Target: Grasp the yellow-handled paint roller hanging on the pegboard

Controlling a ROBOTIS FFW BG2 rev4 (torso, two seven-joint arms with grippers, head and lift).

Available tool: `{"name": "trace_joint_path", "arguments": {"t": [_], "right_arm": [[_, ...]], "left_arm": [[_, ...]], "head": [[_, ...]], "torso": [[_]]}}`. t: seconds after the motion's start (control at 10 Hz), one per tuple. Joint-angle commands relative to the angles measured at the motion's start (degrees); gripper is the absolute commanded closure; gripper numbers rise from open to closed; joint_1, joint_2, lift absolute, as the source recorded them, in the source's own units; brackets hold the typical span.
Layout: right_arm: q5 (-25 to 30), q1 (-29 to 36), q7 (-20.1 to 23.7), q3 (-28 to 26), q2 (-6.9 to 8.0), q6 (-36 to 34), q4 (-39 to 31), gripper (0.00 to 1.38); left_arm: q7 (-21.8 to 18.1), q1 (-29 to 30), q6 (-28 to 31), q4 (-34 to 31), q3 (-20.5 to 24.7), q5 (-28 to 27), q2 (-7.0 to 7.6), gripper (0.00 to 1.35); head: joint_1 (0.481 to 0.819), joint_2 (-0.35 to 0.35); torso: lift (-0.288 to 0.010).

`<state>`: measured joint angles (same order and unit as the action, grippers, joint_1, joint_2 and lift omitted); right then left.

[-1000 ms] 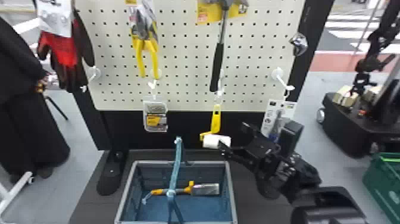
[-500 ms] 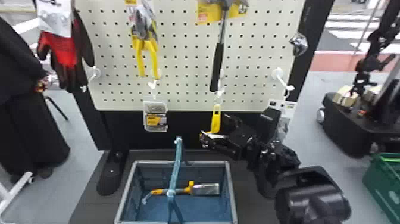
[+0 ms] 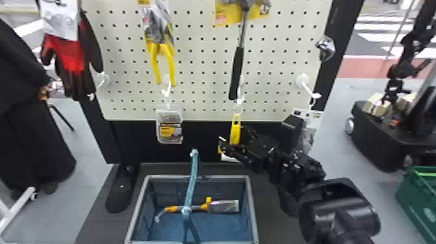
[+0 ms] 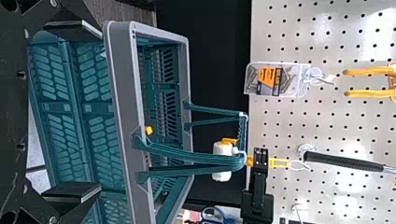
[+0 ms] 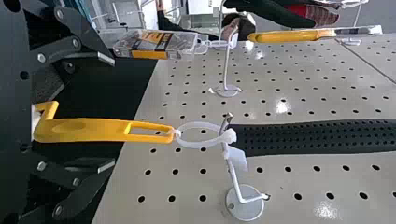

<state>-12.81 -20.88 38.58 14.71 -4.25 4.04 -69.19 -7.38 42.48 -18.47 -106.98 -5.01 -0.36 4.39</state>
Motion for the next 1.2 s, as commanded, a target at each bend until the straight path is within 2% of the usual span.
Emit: {"name": "trace_joint_path", "arguments": {"t": [0.0,0.1,0.3,0.4,1.1], "right_arm": [[-0.3,0.1,0.0,-0.1,-0.14,0.0,-0.1,0.59],[-0.3,0.1,0.0,-0.1,-0.14,0.0,0.1,0.76],[-0.4,0.6,0.0,-0.1,-0.14,0.0,0.1,1.0],[-0.5,1.0,-0.4,-0.1,-0.14,0.0,-0.2,1.26],[-0.5,1.1,-0.7,-0.1,-0.06,0.0,-0.8,1.27]], "left_arm": [[0.0,0.0,-0.1,0.0,0.0,0.0,0.0,0.16],[0.0,0.0,-0.1,0.0,0.0,0.1,0.0,0.17],[0.0,0.0,-0.1,0.0,0.0,0.1,0.0,0.17],[0.0,0.0,-0.1,0.0,0.0,0.1,0.09,0.17],[0.0,-0.1,0.0,0.0,-0.2,0.2,0.09,0.17]], "head": [[0.549,0.0],[0.549,0.0],[0.549,0.0],[0.549,0.0],[0.549,0.0]], "torso": [[-0.1],[-0.1],[-0.1],[-0.1],[-0.1]]}}
